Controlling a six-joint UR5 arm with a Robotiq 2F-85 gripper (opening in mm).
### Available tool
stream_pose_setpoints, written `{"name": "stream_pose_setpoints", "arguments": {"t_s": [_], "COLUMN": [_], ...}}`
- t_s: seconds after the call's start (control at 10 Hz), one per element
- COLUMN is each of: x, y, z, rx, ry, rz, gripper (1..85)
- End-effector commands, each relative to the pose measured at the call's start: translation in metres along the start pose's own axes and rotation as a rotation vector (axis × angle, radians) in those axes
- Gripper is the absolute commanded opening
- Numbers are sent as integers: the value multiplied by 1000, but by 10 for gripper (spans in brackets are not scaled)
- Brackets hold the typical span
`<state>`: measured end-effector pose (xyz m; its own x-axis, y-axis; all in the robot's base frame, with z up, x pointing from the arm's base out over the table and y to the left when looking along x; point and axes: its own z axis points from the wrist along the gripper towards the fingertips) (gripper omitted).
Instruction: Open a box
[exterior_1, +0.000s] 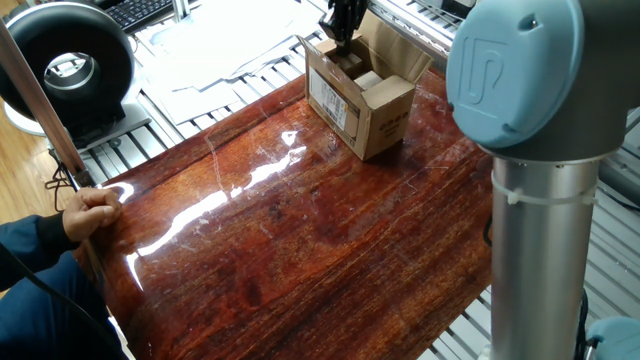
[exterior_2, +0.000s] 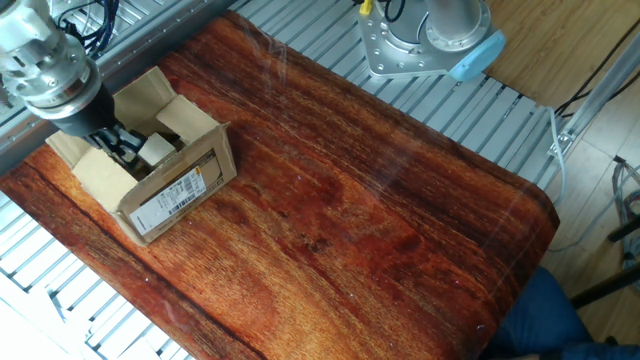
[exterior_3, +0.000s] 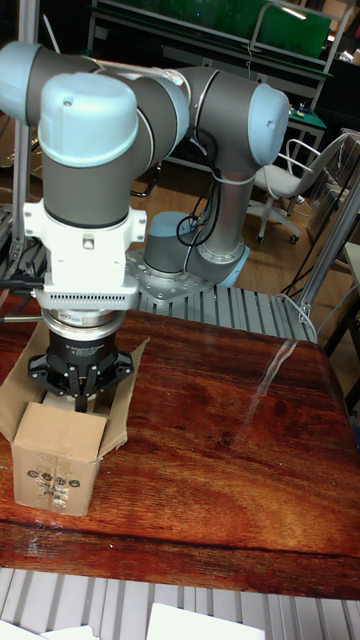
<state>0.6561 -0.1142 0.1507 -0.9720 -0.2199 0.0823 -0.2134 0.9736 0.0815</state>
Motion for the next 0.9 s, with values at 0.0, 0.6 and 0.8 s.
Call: {"name": "stream_pose_setpoints", "arguments": {"t_s": [0.0, 0.6, 0.8], "x": [-11, -35, -40], "y": [-5, 3, 1], "z": [-10, -30, -36], "rx": [17, 38, 43], "ry": [1, 5, 4], "rz": [-11, -4, -11], "gripper": [10, 10, 10]}}
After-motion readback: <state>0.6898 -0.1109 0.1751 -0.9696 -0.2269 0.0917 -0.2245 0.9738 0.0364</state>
